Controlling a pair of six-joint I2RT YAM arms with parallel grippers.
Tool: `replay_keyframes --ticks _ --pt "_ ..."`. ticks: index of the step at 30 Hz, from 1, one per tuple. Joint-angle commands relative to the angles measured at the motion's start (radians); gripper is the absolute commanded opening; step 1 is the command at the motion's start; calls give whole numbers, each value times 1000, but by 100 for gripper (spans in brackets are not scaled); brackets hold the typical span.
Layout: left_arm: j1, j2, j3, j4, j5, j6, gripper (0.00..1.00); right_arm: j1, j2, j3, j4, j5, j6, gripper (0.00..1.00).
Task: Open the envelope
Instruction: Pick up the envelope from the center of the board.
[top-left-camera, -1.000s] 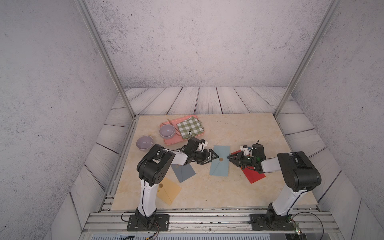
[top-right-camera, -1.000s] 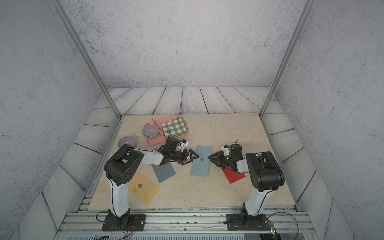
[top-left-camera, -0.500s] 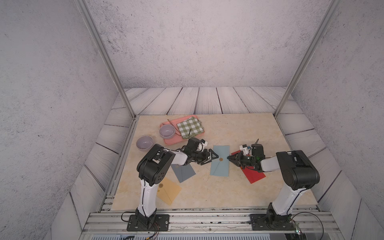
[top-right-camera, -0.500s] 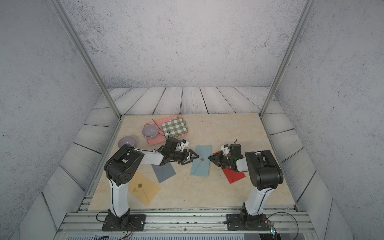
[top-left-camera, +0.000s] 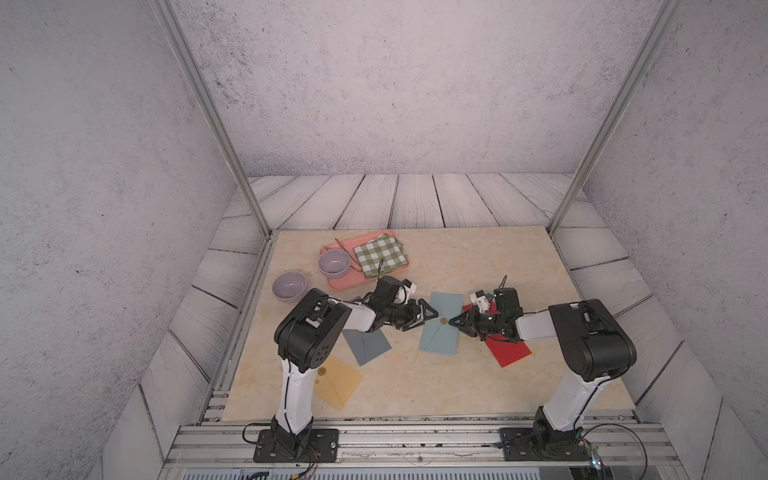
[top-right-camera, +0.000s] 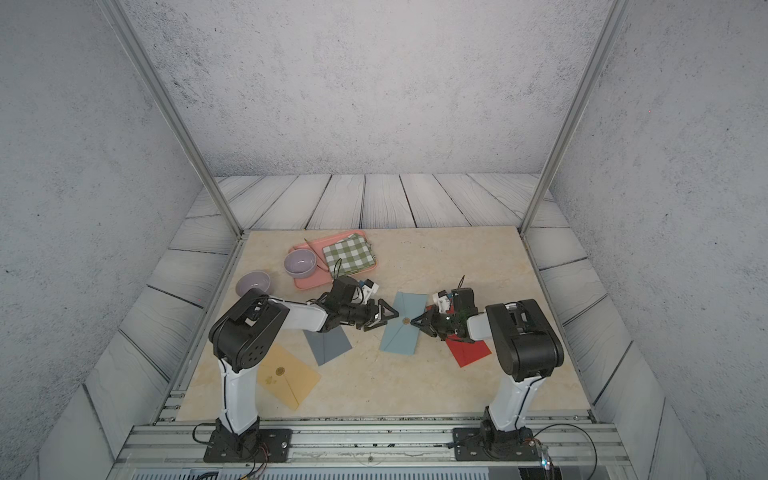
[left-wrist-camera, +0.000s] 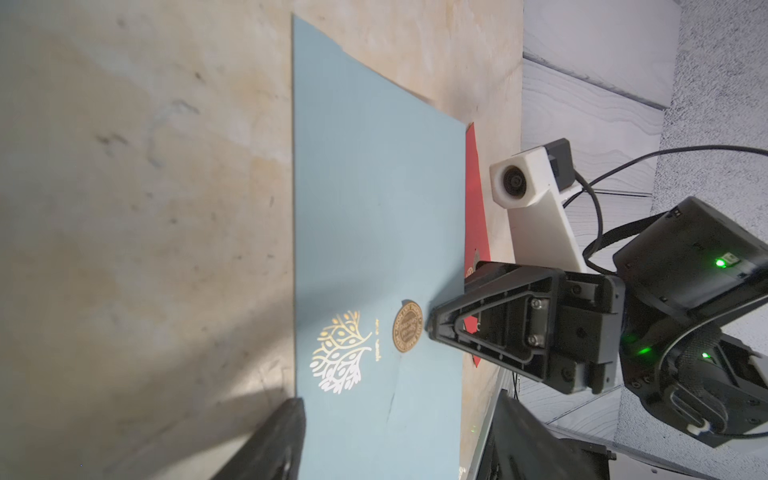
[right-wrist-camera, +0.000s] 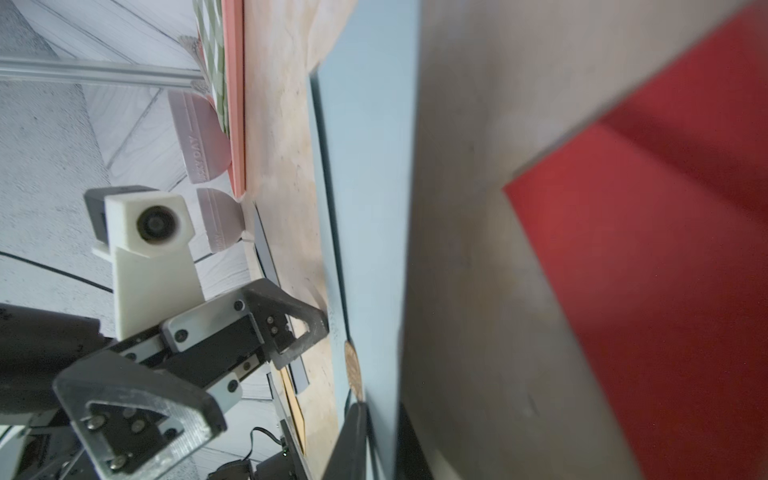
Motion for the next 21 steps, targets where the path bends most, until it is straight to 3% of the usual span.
replay_keyframes --ticks 1,8,14,21 --pt "-10 26 -43 -134 -49 6 77 1 -43 10 -47 27 -27 7" --pt "5 -73 -48 -229 -121 62 80 1 -166 9 -136 60 -75 1" --pt "38 -211 -26 -329 -160 122 80 0 -260 22 -133 -11 -99 1" --pt "94 -287 -9 -221 -24 81 80 10 -328 41 -57 -149 -80 1"
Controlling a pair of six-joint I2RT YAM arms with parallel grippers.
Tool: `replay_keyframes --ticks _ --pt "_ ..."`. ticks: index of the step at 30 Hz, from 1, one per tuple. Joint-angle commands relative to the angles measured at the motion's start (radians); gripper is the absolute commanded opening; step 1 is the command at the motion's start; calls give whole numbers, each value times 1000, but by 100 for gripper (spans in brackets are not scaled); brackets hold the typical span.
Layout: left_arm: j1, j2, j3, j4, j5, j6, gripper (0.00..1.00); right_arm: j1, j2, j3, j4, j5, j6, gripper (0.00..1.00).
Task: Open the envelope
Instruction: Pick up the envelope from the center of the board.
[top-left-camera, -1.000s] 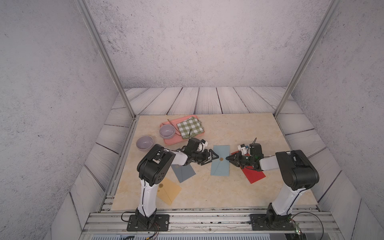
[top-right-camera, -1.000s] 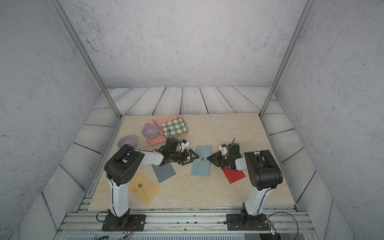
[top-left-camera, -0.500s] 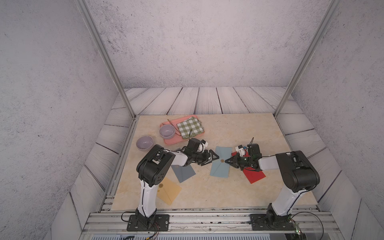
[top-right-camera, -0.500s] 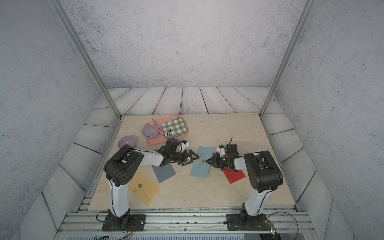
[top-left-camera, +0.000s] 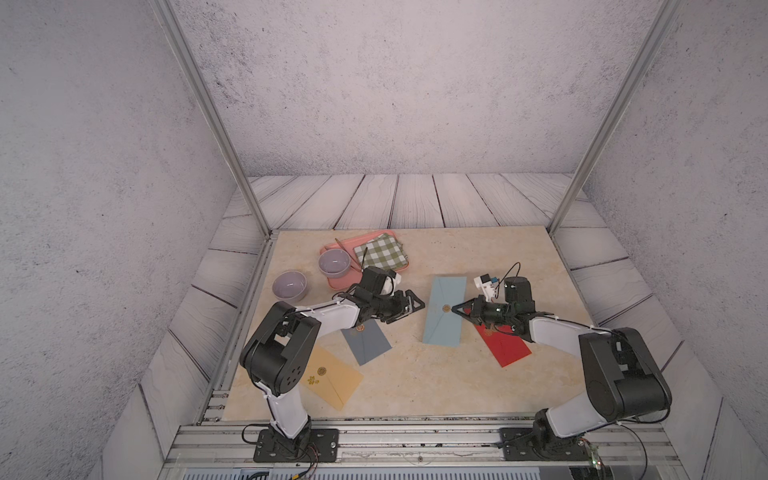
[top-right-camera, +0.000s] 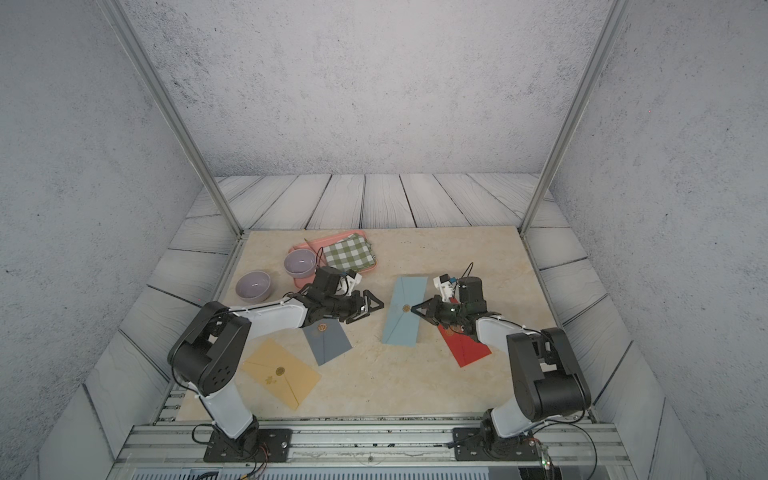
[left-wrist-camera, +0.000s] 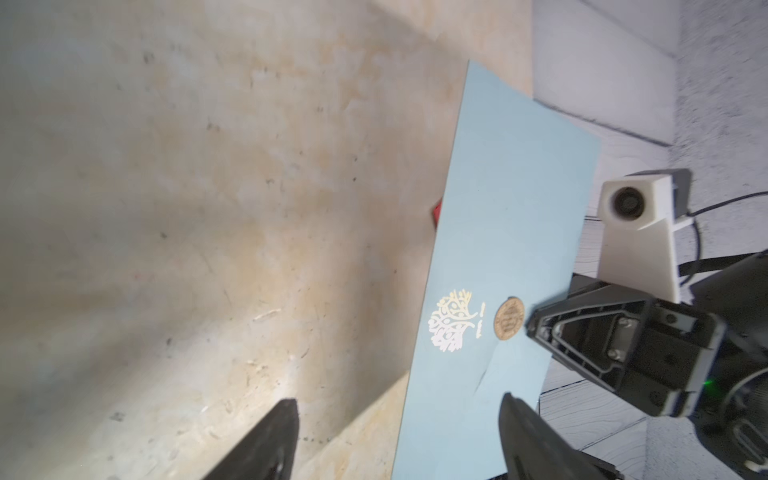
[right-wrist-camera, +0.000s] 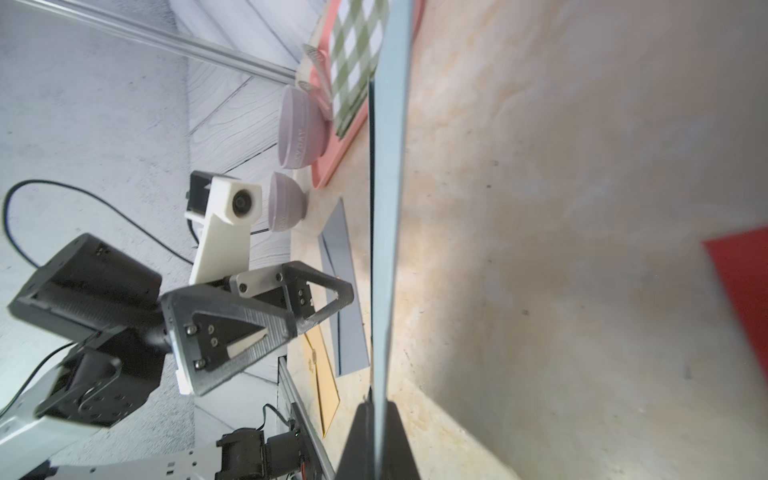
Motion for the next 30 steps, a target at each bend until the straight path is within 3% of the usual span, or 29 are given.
replay_keyframes --ticks 1,10,30 --pt "17 -21 26 50 79 -3 79 14 -59 28 46 -100 -9 1" --pt "29 -4 39 232 199 -108 74 35 -96 57 65 -164 -6 1" --pt "31 -33 47 278 225 -131 57 60 -46 81 55 -214 -33 3"
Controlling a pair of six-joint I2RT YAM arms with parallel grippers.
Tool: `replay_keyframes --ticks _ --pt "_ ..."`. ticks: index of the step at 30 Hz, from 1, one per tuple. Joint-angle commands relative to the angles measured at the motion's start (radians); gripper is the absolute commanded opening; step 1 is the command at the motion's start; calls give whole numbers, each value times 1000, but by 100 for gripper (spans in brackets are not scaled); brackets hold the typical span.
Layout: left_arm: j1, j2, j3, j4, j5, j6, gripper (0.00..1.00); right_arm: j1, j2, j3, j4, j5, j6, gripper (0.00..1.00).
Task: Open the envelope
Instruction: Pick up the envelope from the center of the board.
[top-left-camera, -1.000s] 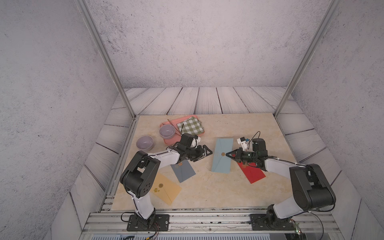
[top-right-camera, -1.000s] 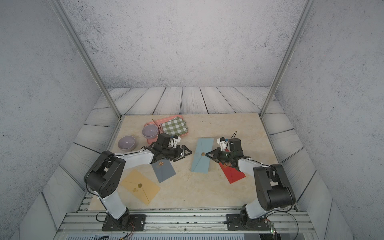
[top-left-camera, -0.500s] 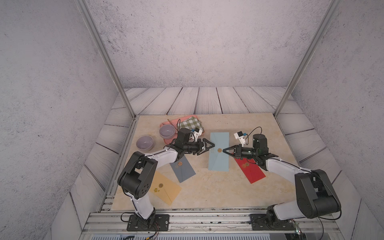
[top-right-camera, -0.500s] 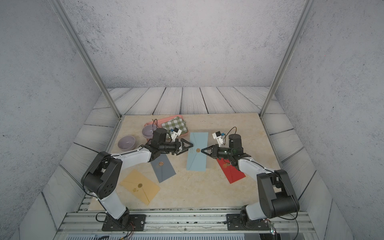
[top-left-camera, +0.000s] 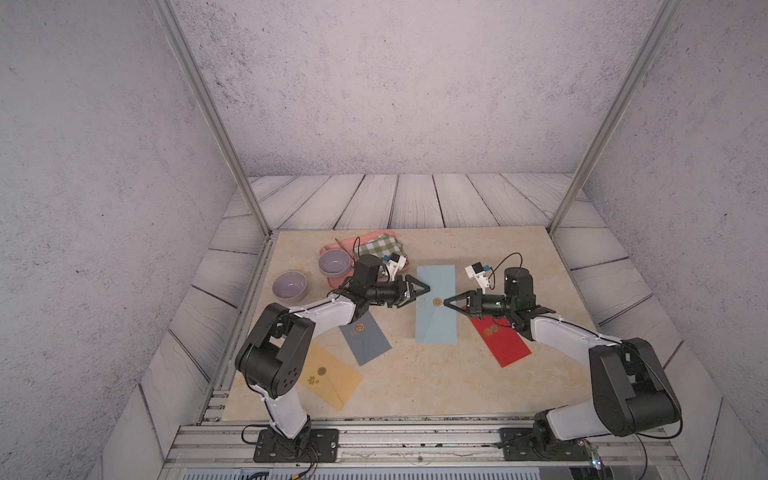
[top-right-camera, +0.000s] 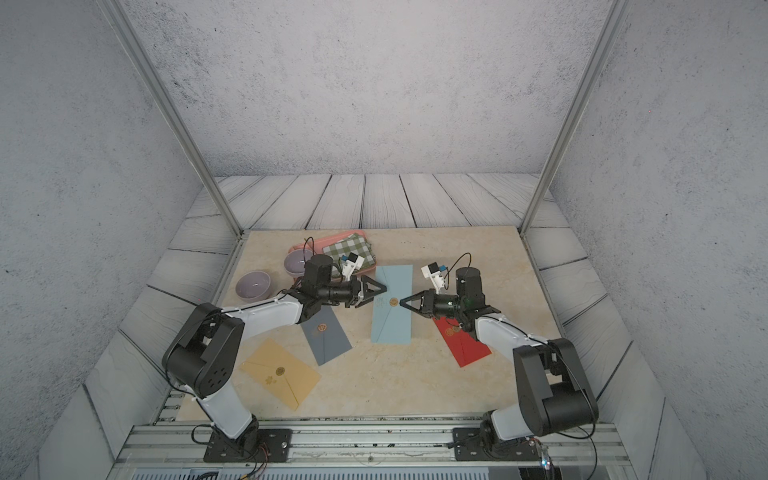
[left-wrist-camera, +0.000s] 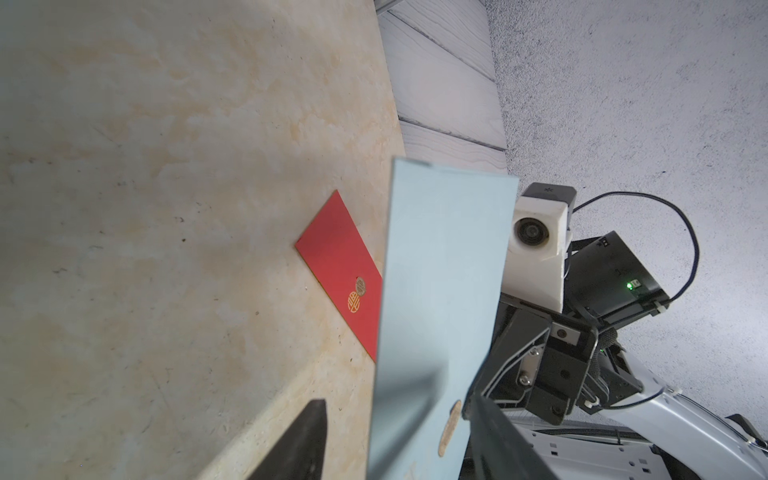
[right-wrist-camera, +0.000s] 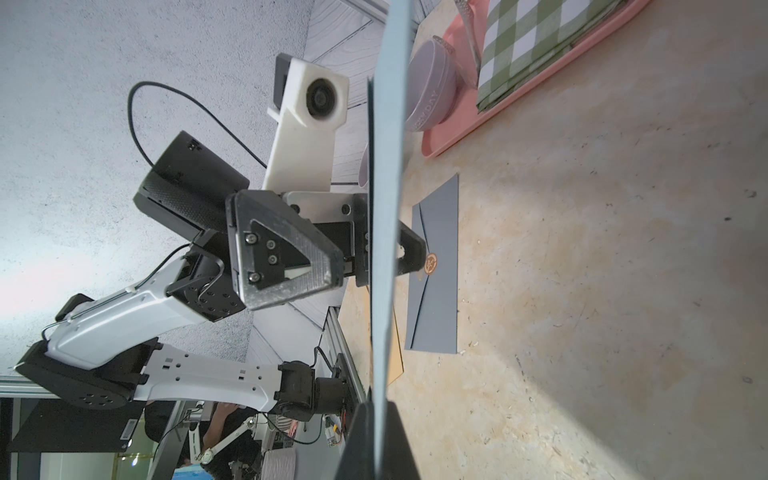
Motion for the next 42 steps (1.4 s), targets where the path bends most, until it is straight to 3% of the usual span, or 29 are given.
replay_keyframes --ticks 1,20,25,28,31,36,38,42 --pt "10 -28 23 28 22 6 56 7 15 25 1 -29 -26 3" --pt "21 -89 11 -24 17 55 25 10 17 30 -49 -9 -56 15" --pt "21 -106 23 -85 19 106 11 10 12 31 -60 -2 -61 19" --pt "21 -124 55 -222 0 205 8 10 4 46 -136 35 -103 25" --pt "20 -149 92 -400 -39 333 7 8 -13 76 -264 109 -185 38" --pt "15 -176 195 -764 -170 613 5 8 -76 151 -524 367 -337 46" --pt "4 -181 231 -864 -210 710 0 8 -112 162 -546 456 -371 51" --pt "-54 -185 291 -1013 -287 923 0 10 -182 138 -467 480 -500 66"
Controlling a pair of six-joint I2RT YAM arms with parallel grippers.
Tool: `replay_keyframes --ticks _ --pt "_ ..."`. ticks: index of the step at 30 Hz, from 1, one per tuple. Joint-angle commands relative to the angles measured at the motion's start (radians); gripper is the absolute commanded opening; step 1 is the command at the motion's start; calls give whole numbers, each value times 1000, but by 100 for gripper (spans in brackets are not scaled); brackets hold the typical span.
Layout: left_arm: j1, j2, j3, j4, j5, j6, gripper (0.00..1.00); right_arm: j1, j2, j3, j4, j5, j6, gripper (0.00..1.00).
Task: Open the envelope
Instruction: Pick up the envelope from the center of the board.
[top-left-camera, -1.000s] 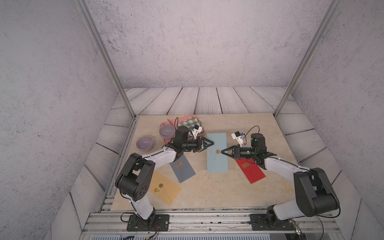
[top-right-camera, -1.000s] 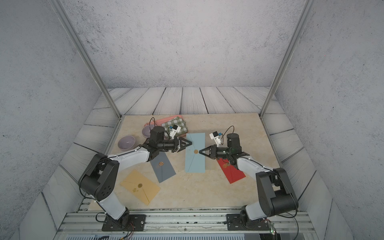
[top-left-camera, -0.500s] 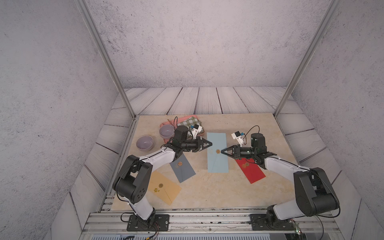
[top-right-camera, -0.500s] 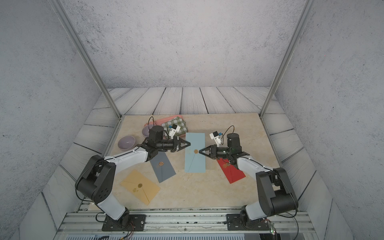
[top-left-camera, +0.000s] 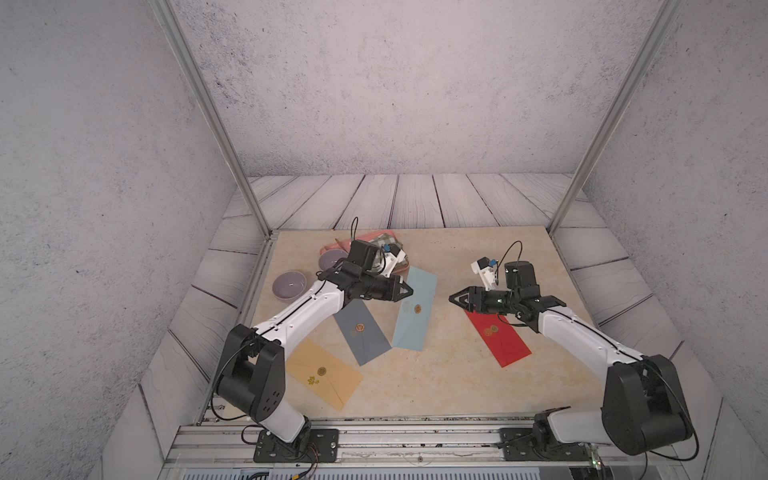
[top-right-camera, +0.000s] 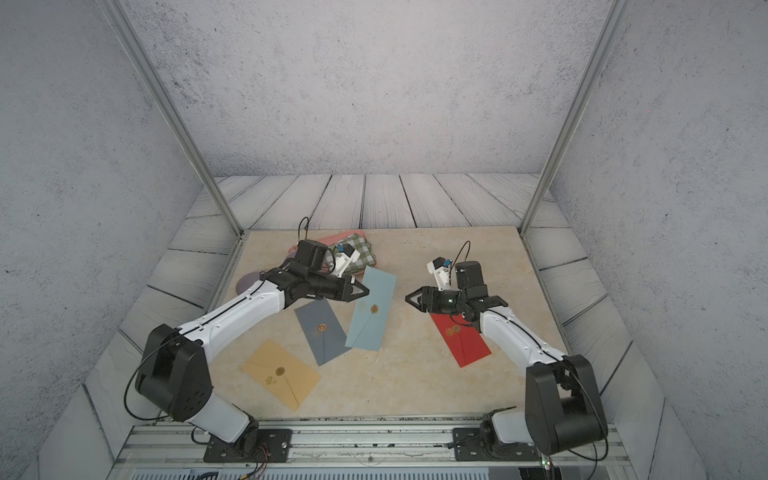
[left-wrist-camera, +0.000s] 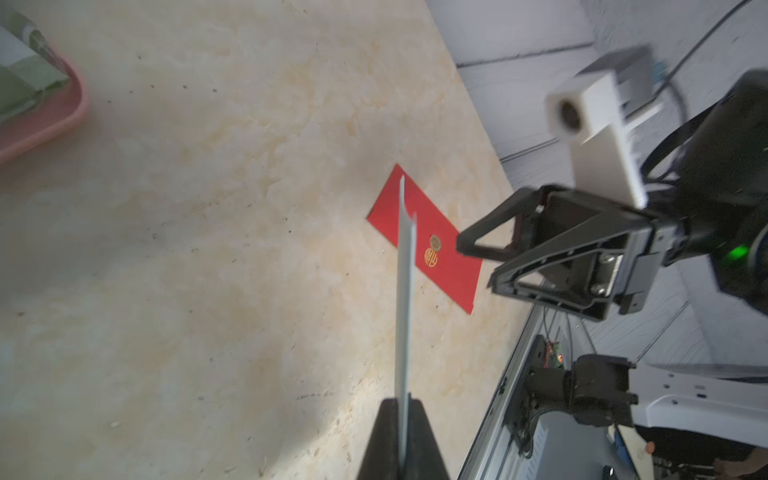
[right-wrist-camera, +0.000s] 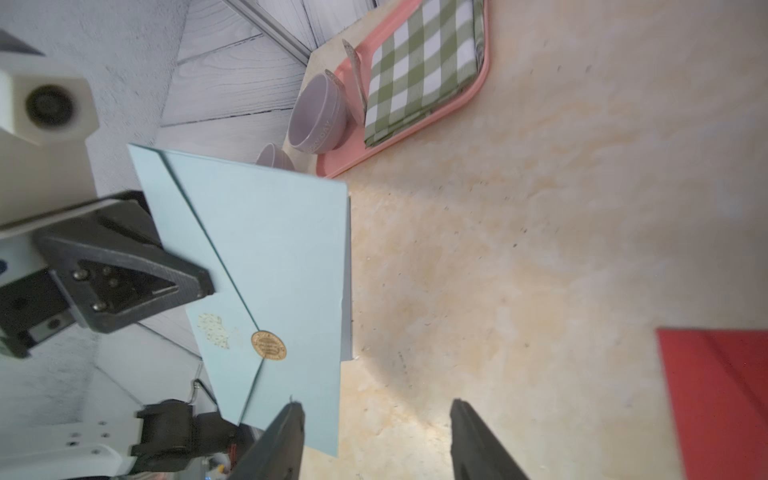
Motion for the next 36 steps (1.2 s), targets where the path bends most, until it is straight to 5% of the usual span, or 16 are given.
replay_keyframes --ticks 1,13,19,28,36 --pt "-54 -22 54 -239 -91 282 0 5 -69 -8 9 90 -160 67" --pt "-115 -75 102 -382 -19 644 0 109 -107 3 54 -111 -491 67" --pt "-134 -81 96 -377 -22 696 0 172 -77 50 -9 -191 -607 63" --pt "-151 -84 94 -395 -24 745 0 205 -35 74 30 -252 -566 50" --pt "-167 -85 94 -409 -33 762 0 218 -2 80 51 -274 -530 29"
